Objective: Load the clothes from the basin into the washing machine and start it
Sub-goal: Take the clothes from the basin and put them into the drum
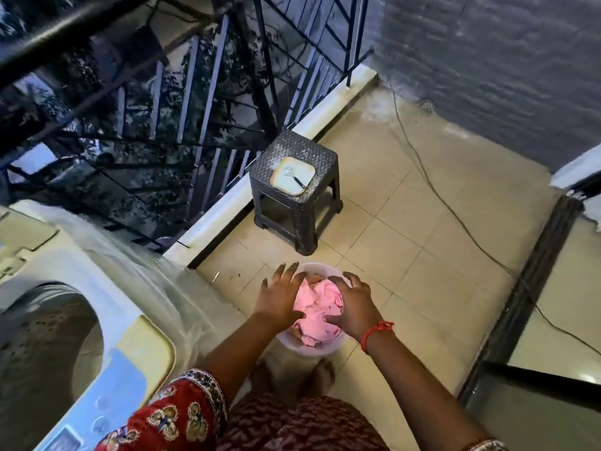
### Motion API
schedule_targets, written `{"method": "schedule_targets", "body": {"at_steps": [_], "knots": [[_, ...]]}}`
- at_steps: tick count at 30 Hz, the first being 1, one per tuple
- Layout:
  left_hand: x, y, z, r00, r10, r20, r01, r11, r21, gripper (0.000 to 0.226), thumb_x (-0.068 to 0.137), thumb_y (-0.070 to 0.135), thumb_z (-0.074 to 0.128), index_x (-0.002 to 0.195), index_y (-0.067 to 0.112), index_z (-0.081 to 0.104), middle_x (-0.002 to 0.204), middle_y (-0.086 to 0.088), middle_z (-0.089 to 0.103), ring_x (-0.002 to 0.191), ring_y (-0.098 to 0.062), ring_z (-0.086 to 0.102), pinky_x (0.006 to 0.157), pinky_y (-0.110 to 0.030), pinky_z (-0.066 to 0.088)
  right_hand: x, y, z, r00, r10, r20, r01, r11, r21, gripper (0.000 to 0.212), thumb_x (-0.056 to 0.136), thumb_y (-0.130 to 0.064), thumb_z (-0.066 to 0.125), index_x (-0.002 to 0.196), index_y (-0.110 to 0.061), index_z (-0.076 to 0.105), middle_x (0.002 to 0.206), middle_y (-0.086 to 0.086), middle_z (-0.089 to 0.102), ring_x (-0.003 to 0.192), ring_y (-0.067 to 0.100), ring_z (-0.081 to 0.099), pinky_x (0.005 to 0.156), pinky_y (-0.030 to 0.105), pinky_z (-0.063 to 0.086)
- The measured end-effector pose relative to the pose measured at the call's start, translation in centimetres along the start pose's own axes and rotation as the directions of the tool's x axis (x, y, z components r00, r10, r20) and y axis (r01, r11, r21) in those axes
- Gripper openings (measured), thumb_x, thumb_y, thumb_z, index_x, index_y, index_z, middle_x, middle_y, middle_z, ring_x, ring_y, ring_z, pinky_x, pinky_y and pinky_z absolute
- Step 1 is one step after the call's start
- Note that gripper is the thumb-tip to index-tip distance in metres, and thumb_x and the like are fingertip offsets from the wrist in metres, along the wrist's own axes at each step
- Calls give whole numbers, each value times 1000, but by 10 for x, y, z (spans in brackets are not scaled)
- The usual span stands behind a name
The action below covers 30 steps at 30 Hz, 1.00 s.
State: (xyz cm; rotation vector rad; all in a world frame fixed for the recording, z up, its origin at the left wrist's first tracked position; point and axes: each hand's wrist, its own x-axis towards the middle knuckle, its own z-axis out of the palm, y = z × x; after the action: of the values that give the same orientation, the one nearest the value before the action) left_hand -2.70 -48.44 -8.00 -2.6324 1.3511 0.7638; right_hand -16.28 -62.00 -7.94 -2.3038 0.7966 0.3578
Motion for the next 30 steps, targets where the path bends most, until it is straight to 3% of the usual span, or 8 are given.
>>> {"method": "schedule_targets", "body": {"at_steps": [3, 7, 11, 15, 20, 24, 27, 30], "knots": [[10, -4, 26, 997, -37, 67, 33, 997, 68, 100, 77, 61, 64, 151, 27, 6, 162, -3, 9, 149, -30, 8, 115, -54, 27, 10, 10, 19, 998, 21, 54, -21, 1000, 5, 93, 66, -44, 81, 144, -24, 36, 152, 12, 29, 136, 33, 30, 111, 39, 30], [27, -9, 54, 991, -62, 121, 55, 997, 59, 100, 79, 59, 63, 152, 26, 2, 162, -4, 5, 148, -32, 8, 116, -54, 24, 37, 29, 53, 998, 54, 30, -53, 998, -42, 105, 54, -70, 73, 143, -28, 35, 152, 10, 35, 136, 32, 36, 109, 42, 38], [57, -17, 87, 989, -34, 144, 37, 999, -21, 100, 82, 47, 66, 153, 26, -2, 163, -4, -4, 149, -33, -1, 118, -51, 17, 64, 48, 83, 995, 89, 44, -87, 995, -44, 107, 59, -71, 69, 147, -42, 16, 158, 3, 18, 143, 33, 20, 107, 52, 39], [91, -27, 135, 990, -9, 141, 13, 999, -30, 109, 79, 47, 70, 145, 33, -15, 162, -5, -3, 148, -37, 0, 115, -56, 25, 103, 71, 118, 983, 159, 87, -155, 986, -59, 109, 59, -75, 66, 147, -43, 9, 160, 4, 14, 146, 31, 12, 111, 58, 30], [152, -40, 204, 978, -12, 209, 11, 1000, 2, 117, 72, 52, 73, 149, 31, -13, 163, -4, -4, 148, -37, -4, 114, -61, 24, 152, 105, 175, 975, 177, 136, -173, 984, -42, 110, 68, -68, 68, 145, -52, -8, 159, -3, -22, 146, 35, -15, 104, 75, 22], [194, -54, 262, 972, 9, 234, -15, 1000, 26, 114, 75, 51, 71, 151, 31, -11, 161, 0, -16, 147, -32, -17, 117, -60, 10, 189, 136, 234, 973, 198, 121, -199, 980, -10, 110, 65, -74, 64, 149, -46, -3, 161, 5, -16, 147, 35, -11, 113, 67, 12], [219, -66, 305, 963, 14, 270, -14, 1000, -2, 119, 72, 61, 70, 150, 33, -15, 160, 0, -20, 146, -31, -21, 117, -61, 3, 212, 157, 287, 971, 213, 110, -211, 977, -35, 114, 56, -88, 45, 150, -44, -4, 161, 12, -7, 147, 37, -9, 116, 62, 4], [238, -76, 341, 952, 19, 306, -21, 1000, 5, 124, 67, 72, 66, 149, 34, -19, 160, -1, -21, 146, -33, -20, 114, -67, 11, 226, 172, 331, 965, 233, 117, -234, 972, -6, 118, 55, -91, 43, 149, -43, -10, 160, 16, -14, 146, 37, -15, 115, 63, -3]]}}
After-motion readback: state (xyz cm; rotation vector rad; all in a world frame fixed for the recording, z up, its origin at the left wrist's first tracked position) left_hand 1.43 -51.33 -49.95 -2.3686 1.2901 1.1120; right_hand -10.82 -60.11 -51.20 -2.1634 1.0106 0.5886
